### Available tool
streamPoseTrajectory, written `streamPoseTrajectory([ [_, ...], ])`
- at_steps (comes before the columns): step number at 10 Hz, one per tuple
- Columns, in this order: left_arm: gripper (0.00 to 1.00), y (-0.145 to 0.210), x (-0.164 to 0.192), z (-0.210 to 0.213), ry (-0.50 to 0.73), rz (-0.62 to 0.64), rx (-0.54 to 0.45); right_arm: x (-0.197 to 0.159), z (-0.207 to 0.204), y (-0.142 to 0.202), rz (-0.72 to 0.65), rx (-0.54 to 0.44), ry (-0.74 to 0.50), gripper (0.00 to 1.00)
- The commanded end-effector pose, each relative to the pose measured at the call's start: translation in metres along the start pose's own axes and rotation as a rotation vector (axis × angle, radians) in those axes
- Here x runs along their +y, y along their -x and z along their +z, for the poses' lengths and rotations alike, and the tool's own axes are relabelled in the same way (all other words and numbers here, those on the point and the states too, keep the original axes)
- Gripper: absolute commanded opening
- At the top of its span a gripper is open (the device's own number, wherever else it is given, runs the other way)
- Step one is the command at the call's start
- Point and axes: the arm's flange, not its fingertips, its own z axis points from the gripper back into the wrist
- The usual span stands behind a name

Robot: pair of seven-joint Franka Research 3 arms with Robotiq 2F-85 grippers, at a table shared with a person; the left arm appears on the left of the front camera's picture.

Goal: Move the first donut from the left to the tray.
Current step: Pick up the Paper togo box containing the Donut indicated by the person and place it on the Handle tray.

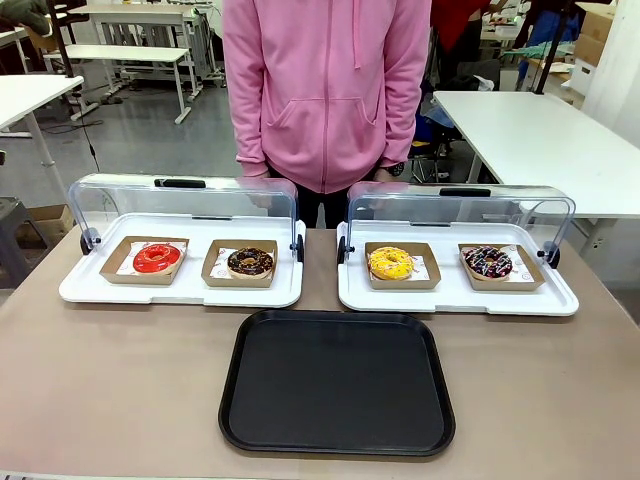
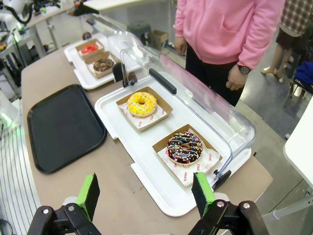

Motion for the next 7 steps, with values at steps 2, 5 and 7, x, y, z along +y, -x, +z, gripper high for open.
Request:
streamPoseTrajectory([
  [2,1.00,-0.0008,0.0002,-0.0005,-0.002,0.004,0.007,-0.0009,-0.0022,-0.0012,0.009,-0.025,0.000,1.00],
  [5,1.00,-0.0008,0.0002,-0.0005,-0.002,0.004,0.007,-0.0009,-0.0022,-0.0012,0.009,-0.025,0.000,1.00],
  [7,1.00,-0.0008,0.0002,-0.0005,-0.002,0.004,0.007,-0.0009,-0.0022,-0.0012,0.009,-0.025,0.000,1.00],
])
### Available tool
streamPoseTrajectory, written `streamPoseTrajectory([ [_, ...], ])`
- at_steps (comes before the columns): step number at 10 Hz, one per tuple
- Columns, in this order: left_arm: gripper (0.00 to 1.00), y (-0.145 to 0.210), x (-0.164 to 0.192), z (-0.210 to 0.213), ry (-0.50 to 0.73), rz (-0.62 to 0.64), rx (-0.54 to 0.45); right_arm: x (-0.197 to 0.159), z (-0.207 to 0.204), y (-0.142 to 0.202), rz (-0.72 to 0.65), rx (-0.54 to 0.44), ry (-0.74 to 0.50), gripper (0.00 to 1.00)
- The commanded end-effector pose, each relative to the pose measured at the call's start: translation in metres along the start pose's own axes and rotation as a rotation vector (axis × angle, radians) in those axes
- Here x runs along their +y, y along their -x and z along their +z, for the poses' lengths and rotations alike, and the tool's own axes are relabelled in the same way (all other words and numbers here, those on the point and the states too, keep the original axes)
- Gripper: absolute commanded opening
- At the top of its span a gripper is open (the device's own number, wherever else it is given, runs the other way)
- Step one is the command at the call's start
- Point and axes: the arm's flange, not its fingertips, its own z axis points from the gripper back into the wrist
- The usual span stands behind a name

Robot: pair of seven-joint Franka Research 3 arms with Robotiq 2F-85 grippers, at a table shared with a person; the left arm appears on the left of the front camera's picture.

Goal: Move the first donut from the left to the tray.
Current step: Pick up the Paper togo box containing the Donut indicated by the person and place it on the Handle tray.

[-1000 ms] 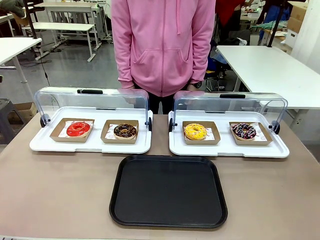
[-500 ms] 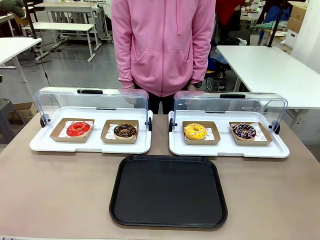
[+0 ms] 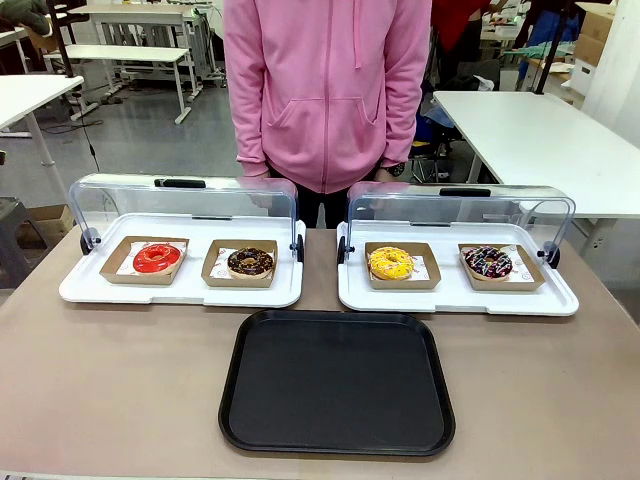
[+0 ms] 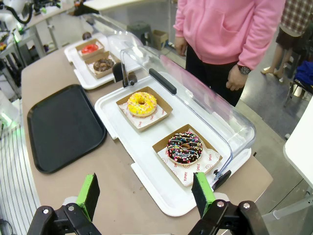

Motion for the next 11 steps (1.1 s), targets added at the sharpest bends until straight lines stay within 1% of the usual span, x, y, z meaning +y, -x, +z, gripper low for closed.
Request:
streamPoseTrajectory([
  [1,1.00,-0.0008,0.0002,-0.0005,-0.002,0.004,0.007,-0.0009,-0.0022,-0.0012,0.009,-0.025,0.000,1.00],
  [11,1.00,-0.0008,0.0002,-0.0005,-0.002,0.004,0.007,-0.0009,-0.0022,-0.0012,0.009,-0.025,0.000,1.00],
])
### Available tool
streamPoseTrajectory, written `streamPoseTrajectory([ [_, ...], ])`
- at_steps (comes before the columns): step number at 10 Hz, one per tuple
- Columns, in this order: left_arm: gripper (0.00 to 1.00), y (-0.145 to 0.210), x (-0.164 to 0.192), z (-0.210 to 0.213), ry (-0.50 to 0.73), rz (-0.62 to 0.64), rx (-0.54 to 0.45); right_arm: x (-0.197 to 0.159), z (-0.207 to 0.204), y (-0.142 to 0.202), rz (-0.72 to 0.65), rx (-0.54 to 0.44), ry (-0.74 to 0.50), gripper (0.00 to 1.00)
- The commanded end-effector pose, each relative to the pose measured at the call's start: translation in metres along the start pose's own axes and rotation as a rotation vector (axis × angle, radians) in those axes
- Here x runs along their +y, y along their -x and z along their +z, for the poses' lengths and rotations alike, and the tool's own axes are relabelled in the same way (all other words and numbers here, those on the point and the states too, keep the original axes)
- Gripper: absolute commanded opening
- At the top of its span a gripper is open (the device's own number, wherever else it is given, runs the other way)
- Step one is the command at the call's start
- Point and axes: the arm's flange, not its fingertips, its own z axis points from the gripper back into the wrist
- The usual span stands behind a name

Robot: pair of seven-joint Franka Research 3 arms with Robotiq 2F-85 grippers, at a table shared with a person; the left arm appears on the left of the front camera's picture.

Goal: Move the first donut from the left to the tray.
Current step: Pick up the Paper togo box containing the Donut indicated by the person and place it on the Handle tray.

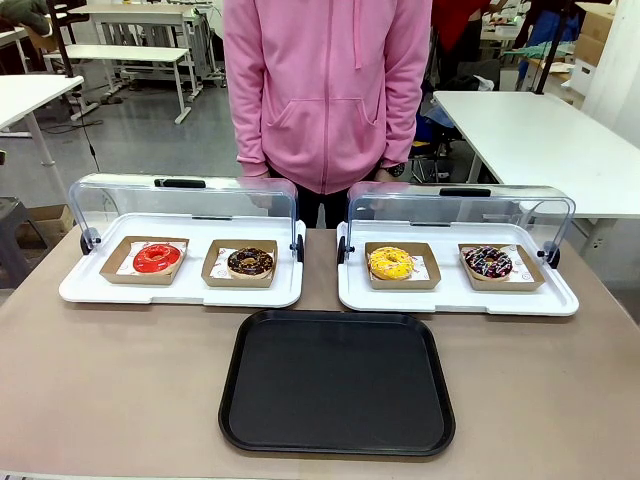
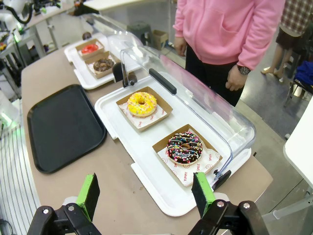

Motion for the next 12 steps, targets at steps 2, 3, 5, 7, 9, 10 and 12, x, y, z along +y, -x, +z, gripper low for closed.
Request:
streamPoseTrajectory([
  [2,1.00,-0.0008,0.0002,-0.0005,-0.002,0.004,0.007,-0.0009,-0.0022,-0.0012,0.009,-0.025,0.000,1.00],
  [3,1.00,-0.0008,0.0002,-0.0005,-0.002,0.004,0.007,-0.0009,-0.0022,-0.0012,0.009,-0.025,0.000,1.00],
  [5,1.00,-0.0008,0.0002,-0.0005,-0.002,0.004,0.007,-0.0009,-0.0022,-0.0012,0.009,-0.025,0.000,1.00],
  [7,1.00,-0.0008,0.0002,-0.0005,-0.002,0.004,0.007,-0.0009,-0.0022,-0.0012,0.009,-0.025,0.000,1.00],
  [9,1.00,-0.0008,0.0002,-0.0005,-0.002,0.004,0.007,-0.0009,-0.0022,-0.0012,0.009,-0.025,0.000,1.00],
  [10,1.00,-0.0008,0.0002,-0.0005,-0.002,0.004,0.007,-0.0009,-0.0022,-0.0012,0.009,-0.025,0.000,1.00],
  [12,1.00,-0.0008,0.0002,-0.0005,-0.002,0.004,0.007,-0.0009,-0.0022,-0.0012,0.009,-0.025,0.000,1.00],
])
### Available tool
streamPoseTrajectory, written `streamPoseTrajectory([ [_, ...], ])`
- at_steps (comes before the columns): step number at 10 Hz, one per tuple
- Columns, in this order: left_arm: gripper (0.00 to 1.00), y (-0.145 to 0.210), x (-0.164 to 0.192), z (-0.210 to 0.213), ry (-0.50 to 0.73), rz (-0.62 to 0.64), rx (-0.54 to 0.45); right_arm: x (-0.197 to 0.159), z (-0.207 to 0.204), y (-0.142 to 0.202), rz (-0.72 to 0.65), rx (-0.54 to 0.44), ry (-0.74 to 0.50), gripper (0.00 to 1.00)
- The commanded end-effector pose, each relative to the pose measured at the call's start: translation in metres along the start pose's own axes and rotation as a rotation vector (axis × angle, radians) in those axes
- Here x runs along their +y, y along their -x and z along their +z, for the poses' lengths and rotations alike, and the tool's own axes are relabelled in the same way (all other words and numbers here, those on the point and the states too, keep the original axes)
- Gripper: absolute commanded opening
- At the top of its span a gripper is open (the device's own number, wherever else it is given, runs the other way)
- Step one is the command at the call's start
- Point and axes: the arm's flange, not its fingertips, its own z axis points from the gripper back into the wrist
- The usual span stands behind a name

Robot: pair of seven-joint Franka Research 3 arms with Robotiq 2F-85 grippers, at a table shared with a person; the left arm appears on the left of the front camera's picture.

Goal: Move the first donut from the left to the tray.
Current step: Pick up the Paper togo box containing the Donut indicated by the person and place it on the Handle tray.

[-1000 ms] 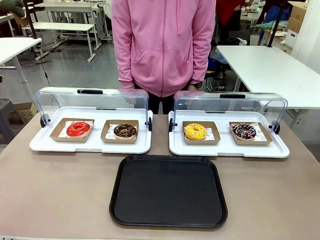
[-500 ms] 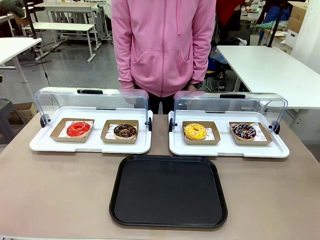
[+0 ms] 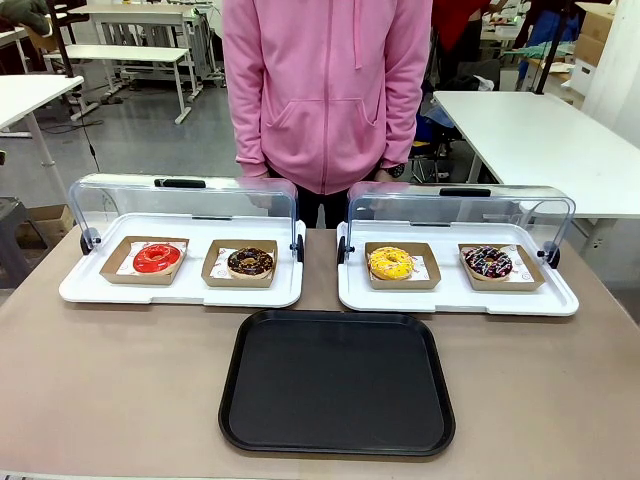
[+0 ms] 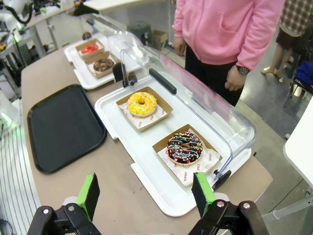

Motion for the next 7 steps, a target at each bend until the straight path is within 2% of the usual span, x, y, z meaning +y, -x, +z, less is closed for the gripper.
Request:
streamPoseTrajectory([
  [1,1.00,-0.0008,0.0002,-0.0005,-0.002,0.004,0.007,-0.0009,-0.0021,-0.0012,0.009,-0.025,0.000,1.00],
  [7,1.00,-0.0008,0.0002,-0.0005,-0.002,0.004,0.007,-0.0009,-0.0021,-0.0012,0.009,-0.025,0.000,1.00],
])
